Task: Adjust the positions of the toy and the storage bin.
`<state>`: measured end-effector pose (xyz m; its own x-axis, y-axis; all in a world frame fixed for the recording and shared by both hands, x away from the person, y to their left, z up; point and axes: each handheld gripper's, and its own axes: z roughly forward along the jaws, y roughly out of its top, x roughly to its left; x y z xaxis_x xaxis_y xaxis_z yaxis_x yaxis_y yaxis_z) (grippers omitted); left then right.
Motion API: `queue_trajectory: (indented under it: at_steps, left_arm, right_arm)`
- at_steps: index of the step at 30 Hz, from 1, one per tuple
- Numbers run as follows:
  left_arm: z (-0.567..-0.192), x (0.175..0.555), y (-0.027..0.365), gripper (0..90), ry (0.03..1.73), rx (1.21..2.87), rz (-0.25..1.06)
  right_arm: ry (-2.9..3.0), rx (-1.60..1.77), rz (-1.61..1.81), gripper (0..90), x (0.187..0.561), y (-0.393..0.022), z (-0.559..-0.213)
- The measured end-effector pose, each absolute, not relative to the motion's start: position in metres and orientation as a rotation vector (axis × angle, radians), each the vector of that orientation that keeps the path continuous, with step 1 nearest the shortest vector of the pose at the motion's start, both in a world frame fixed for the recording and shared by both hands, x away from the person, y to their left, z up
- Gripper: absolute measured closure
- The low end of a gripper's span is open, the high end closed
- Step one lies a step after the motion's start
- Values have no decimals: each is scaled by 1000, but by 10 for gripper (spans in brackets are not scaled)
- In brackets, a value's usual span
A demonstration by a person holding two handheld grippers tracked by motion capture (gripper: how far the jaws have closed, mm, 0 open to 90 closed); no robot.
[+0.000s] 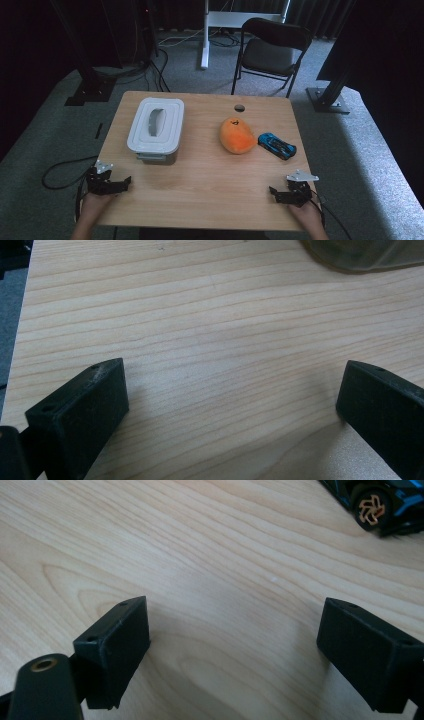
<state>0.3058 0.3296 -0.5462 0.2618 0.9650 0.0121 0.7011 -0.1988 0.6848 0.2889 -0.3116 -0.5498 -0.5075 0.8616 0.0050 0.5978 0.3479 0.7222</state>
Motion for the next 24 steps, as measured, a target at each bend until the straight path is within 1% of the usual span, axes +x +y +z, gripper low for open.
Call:
queue_trajectory:
  at_steps: [5, 14, 20, 24]
  left_arm:
    - [-546, 306, 330, 7, 1503, 1974, 609]
    - [-546, 306, 330, 7, 1503, 1974, 609]
    - [-546, 306, 330, 7, 1507, 1971, 610]
    - [-546, 306, 330, 7, 1509, 1970, 611]
  right_arm:
    - [2214, 1341, 985, 132, 287, -329, -549]
    - [2213, 1300, 970, 139, 293, -326, -541]
    - [2172, 1292, 1032, 139, 309, -333, -522]
    - [2175, 1290, 1025, 133, 321, -335, -518]
